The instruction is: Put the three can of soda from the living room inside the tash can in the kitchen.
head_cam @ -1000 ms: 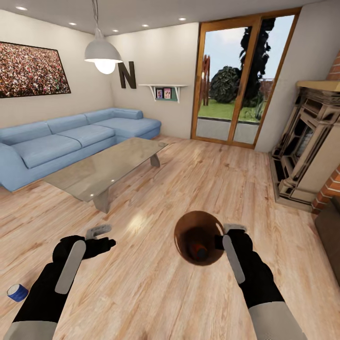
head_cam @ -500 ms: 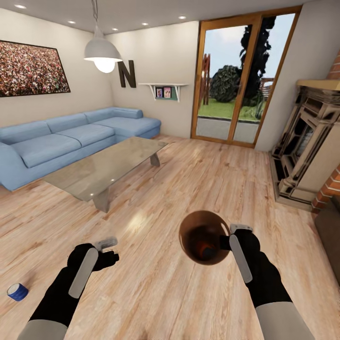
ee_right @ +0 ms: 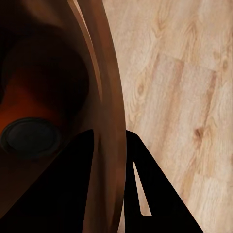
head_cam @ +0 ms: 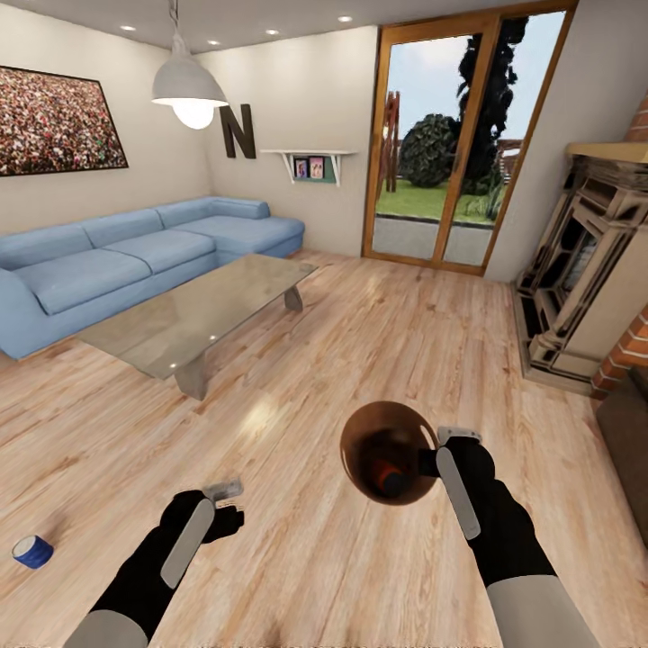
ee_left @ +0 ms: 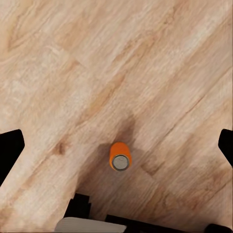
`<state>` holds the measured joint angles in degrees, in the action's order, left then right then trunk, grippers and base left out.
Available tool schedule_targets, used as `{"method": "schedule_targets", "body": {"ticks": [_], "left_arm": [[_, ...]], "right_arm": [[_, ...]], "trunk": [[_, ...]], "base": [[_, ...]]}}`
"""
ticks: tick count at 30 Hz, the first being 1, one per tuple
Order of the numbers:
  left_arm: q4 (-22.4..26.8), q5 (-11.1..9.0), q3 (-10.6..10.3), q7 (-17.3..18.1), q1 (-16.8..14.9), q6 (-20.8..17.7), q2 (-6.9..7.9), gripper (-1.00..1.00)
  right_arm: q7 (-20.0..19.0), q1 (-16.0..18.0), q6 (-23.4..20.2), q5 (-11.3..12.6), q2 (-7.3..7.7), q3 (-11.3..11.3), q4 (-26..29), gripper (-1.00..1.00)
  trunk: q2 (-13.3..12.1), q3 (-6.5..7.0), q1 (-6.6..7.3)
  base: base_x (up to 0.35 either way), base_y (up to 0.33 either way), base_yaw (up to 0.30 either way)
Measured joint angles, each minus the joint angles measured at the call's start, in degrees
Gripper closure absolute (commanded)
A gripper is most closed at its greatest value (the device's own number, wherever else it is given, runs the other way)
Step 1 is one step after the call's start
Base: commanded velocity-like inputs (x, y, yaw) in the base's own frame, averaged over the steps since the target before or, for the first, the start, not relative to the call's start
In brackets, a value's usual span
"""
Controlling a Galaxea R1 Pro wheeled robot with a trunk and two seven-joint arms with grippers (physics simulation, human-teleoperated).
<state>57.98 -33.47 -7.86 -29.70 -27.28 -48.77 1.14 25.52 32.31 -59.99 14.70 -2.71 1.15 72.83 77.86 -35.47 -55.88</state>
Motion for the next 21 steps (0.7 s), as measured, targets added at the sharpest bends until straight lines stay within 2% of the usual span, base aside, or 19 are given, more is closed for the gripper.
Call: {"method": "schedule_targets", "body": {"ticks": [9,21], "left_arm": [[-9.3,0.1,-0.4,5.4,-0.1,3.9,-0.07,-1.00],[-11.7,0.2,-0.5,9.4,-0.1,5.2,0.07,-1.00]], "right_arm": [[0.0,0.0,0.0,-0.1,-0.05,0.1,0.0,1.00],[0.0,-0.1,0.0,-0.4,-0.09,0.2,0.1,1.00]], "trunk": [[0.0,-0.76,0.00],[0.0,-1.54,0.00]], "base": [[0.000,0.000,-0.001],[0.000,0.000,0.000]]}}
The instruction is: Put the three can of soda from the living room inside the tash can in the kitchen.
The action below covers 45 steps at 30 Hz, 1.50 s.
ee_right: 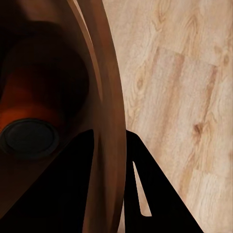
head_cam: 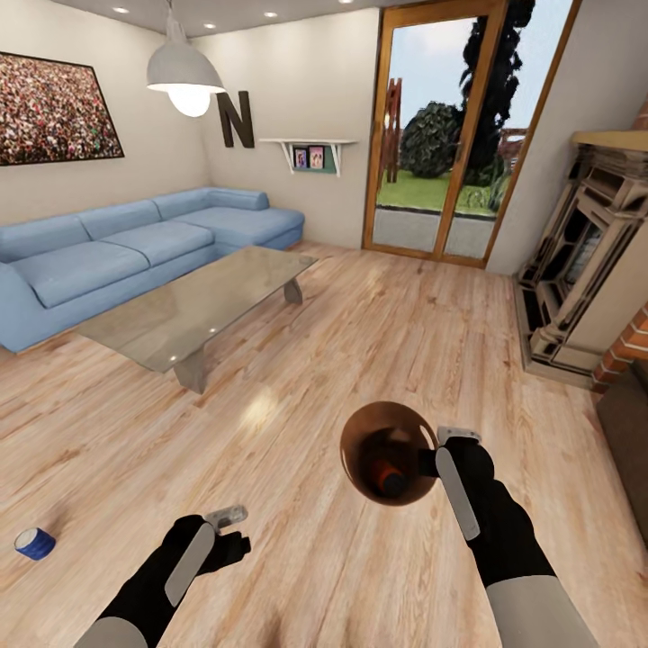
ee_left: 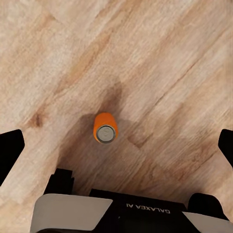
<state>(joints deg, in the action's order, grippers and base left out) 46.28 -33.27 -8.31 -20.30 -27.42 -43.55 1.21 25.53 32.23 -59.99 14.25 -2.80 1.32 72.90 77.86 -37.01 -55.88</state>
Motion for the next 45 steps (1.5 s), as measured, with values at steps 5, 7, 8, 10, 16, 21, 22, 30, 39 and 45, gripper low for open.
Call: {"method": "schedule_targets", "body": {"ticks": [5,7,8,10,16,21,22,30,39,45], "left_arm": [[-0.1,0.0,0.1,0.2,0.0,0.1,0.00,-1.00],[-0.2,0.0,0.2,0.3,0.0,0.1,0.01,-1.00],[-0.3,0.0,0.2,0.3,0.0,0.1,-0.01,-1.00],[-1.1,0.0,0.1,0.3,0.0,0.3,-0.07,-1.00],[-2.9,0.2,0.0,-0.3,-0.1,3.0,-0.14,-1.00],[-4.7,0.2,-0.1,-0.8,-0.2,4.0,-0.64,-1.00],[-5.7,0.3,-0.2,-0.8,-0.5,4.3,-0.88,-1.00],[-10.7,0.4,-0.5,-1.0,-1.8,7.2,-2.36,-1.00],[-12.1,0.4,-0.5,-1.0,-2.0,8.9,-2.79,-1.00],[-12.2,0.3,-0.5,-0.9,-2.0,9.8,-2.74,-1.00]], "right_arm": [[0.0,0.0,0.0,-0.1,-0.04,0.0,0.0,1.00],[0.0,0.0,0.0,0.0,-0.02,0.0,0.0,1.00],[0.0,0.0,0.0,0.0,-0.02,0.0,0.0,1.00],[0.0,0.0,0.0,-0.1,-0.01,0.0,0.0,1.00],[0.0,0.0,0.0,-0.2,-0.08,0.1,0.0,1.00],[0.0,0.0,0.0,-0.1,-0.16,0.1,0.1,1.00],[0.0,0.0,0.0,-0.1,-0.16,0.1,0.1,1.00],[0.0,0.0,0.0,-0.2,-0.18,0.1,0.4,1.00],[0.0,0.0,0.0,-0.2,-0.28,1.3,0.5,1.00],[0.0,-0.1,0.0,0.0,-0.19,2.5,0.5,1.00]], "trunk": [[0.0,-0.09,0.00],[0.0,-0.10,0.00],[0.0,-0.10,0.00],[0.0,-0.11,0.00],[0.0,-0.11,0.00],[0.0,-0.11,0.00],[0.0,-0.11,0.00],[0.0,-0.11,0.00],[0.0,-0.11,0.00],[0.0,-0.11,0.00]], "base": [[0.000,0.000,0.000],[0.000,0.000,0.000],[0.000,0.000,0.000],[0.000,0.000,0.000],[0.000,0.000,0.000],[0.000,0.000,0.000],[0.000,0.000,0.000],[0.000,0.000,0.000],[0.000,0.000,0.000],[0.000,0.000,0.000]]}}
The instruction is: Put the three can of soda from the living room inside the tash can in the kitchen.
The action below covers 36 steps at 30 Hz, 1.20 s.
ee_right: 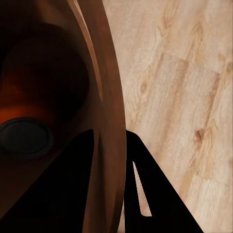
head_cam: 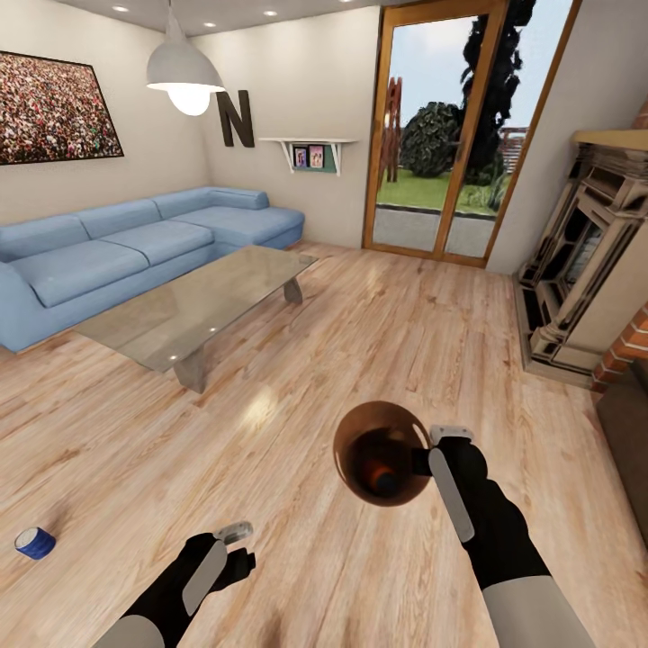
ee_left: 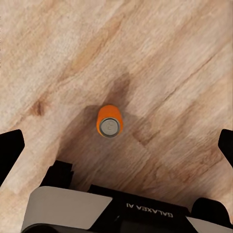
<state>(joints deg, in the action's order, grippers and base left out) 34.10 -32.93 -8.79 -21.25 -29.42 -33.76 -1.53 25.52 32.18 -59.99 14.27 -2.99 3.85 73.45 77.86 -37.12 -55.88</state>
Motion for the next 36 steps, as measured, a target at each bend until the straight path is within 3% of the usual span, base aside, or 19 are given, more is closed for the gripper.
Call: {"method": "schedule_targets", "body": {"ticks": [12,23,32,36], "left_arm": [[0.0,0.1,0.0,-0.5,0.1,0.0,-0.05,-1.00],[0.2,0.0,0.0,-4.0,0.1,-0.1,-0.63,-1.00],[0.2,0.0,0.0,-4.1,0.1,0.0,-0.75,-1.00],[0.2,0.0,0.0,-4.1,0.1,0.1,-0.76,-1.00]], "right_arm": [[0.0,0.0,0.0,-0.2,-0.07,0.3,0.0,1.00],[0.0,0.0,0.0,-0.1,-0.08,0.3,0.0,1.00],[0.0,0.0,0.0,0.1,-0.07,0.2,1.2,1.00],[-0.1,-0.5,0.1,-0.1,-0.11,0.2,6.5,1.00]], "trunk": [[0.0,0.00,0.00],[0.0,0.00,0.00],[3.6,-1.61,-1.97],[5.2,-2.31,-2.84]], "base": [[-0.015,0.000,0.000],[0.000,0.000,0.000],[0.000,0.000,0.000],[0.000,0.000,0.000]]}}
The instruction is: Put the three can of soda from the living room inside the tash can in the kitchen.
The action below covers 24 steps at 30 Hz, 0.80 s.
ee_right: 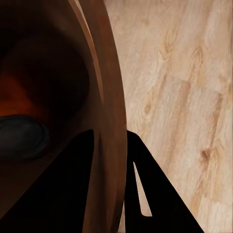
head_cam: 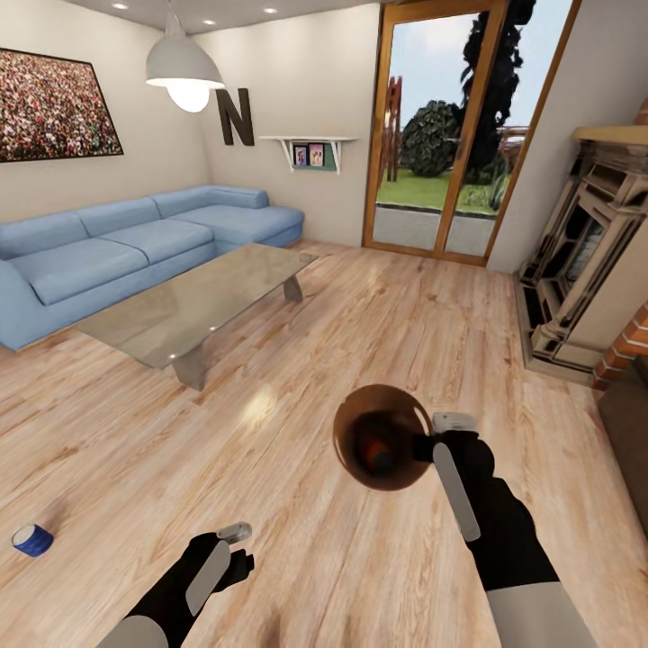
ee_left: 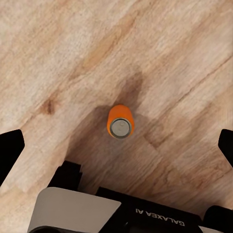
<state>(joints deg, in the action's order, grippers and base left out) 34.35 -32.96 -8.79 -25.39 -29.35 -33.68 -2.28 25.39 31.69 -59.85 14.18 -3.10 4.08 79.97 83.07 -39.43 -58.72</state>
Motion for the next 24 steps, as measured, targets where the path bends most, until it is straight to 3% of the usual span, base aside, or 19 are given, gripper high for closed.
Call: {"method": "schedule_targets", "body": {"ticks": [8,24], "left_arm": [[0.0,0.0,0.0,0.0,0.0,0.0,0.00,-1.00],[-0.1,0.0,0.0,0.1,0.0,0.0,-0.03,-1.00]], "right_arm": [[0.1,-0.5,-0.1,-0.3,0.32,-0.4,4.6,1.00],[0.1,-0.6,-0.1,-1.4,0.38,-0.7,5.3,1.00]], "trunk": [[3.2,-1.45,-1.76],[9.6,-4.33,-5.28]], "base": [[0.000,0.000,0.000],[0.000,0.000,0.000]]}}
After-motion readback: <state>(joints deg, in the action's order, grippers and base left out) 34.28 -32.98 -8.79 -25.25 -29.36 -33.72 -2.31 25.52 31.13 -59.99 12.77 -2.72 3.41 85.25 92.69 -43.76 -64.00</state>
